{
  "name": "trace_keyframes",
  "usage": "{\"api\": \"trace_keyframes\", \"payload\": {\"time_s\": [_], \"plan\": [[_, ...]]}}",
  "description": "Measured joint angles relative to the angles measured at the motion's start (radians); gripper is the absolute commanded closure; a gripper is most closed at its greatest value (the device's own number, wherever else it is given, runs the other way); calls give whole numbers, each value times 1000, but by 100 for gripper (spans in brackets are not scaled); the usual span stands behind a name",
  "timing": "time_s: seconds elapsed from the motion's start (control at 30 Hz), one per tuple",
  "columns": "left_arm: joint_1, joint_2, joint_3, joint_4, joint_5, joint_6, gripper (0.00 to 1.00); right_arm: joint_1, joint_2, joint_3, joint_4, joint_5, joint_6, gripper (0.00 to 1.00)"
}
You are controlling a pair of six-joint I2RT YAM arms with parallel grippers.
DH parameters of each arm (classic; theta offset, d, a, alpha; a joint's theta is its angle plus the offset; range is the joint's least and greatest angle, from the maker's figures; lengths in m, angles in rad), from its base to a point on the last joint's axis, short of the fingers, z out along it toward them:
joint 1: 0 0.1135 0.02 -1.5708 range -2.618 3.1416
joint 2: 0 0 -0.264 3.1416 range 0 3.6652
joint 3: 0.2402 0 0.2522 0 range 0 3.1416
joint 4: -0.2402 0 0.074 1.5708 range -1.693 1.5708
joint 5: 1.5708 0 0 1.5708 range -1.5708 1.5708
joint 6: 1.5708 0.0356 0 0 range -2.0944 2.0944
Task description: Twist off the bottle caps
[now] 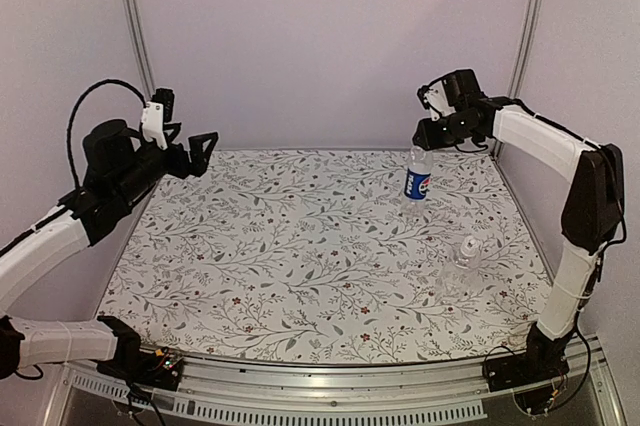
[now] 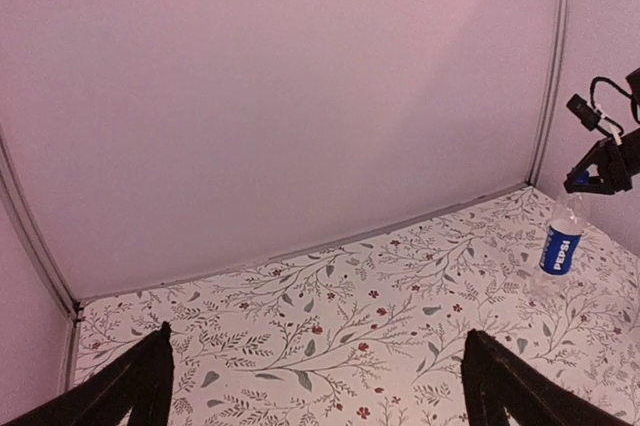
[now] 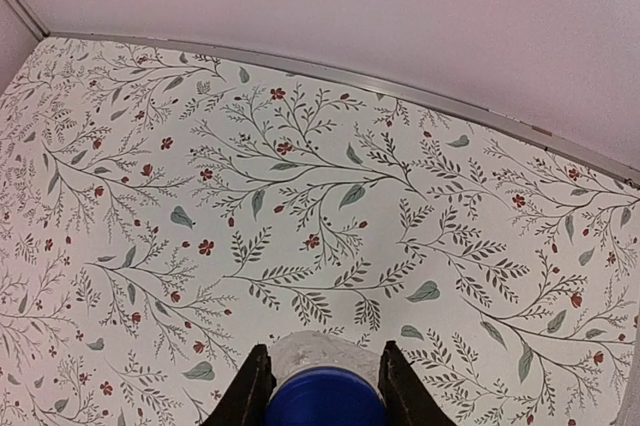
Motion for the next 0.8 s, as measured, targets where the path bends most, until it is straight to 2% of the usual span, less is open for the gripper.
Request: {"api": "trace_keyframes", "payload": {"time_s": [0.2,0.4,0.6,0.8], "plan": [[-45,87,27,-36,71,3,0,54,-90,-14,-12,-90,0,100],[-136,113,34,-51,171,30,0,172,-196,-29,4,-204,0,100],[-234,163,92,-69,299,70,0,263,-222,-70,63,-309,0,100],[-302,258,185,-94,357,125,1,280,-229,-111,140,-439,34,100]]}}
